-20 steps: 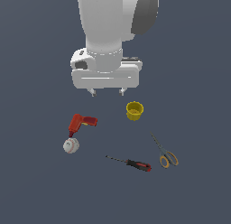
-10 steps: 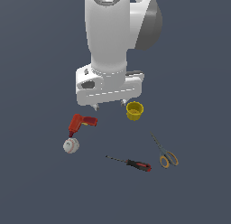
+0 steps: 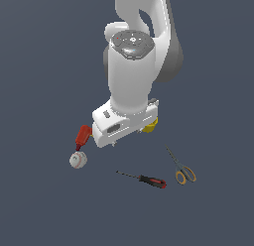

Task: Pick up a designated object from a clutter of objects.

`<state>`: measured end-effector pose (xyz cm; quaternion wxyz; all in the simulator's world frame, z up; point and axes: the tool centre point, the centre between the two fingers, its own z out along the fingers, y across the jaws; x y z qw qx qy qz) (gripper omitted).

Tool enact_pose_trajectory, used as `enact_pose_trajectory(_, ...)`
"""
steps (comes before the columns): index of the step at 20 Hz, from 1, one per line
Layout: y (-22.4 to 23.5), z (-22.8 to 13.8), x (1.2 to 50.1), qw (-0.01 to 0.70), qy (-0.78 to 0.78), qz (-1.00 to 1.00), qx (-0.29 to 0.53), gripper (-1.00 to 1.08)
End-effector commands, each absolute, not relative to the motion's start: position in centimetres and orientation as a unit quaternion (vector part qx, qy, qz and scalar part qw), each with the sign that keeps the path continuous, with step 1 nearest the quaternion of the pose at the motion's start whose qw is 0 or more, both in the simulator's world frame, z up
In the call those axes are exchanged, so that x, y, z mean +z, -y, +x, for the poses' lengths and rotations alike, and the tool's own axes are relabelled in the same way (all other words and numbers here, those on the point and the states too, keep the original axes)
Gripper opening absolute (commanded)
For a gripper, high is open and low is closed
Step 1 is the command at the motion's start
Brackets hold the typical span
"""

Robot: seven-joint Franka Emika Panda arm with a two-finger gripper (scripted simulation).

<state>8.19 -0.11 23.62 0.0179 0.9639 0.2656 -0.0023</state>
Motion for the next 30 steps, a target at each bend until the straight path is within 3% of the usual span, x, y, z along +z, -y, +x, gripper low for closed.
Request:
enact_pose_trajectory(1,-0.4,9.3,22.1,0.019,-0.305,0.952,-0.004,1.00)
enact_pose_trajectory(16,-3.8,14.2,12.4,0.010,-0.516,0.856,-0.005,1.00)
enact_pose_trajectory(30,-5.6,15.9,6.8,0.001,-0.614,0.789,0.000,1.00)
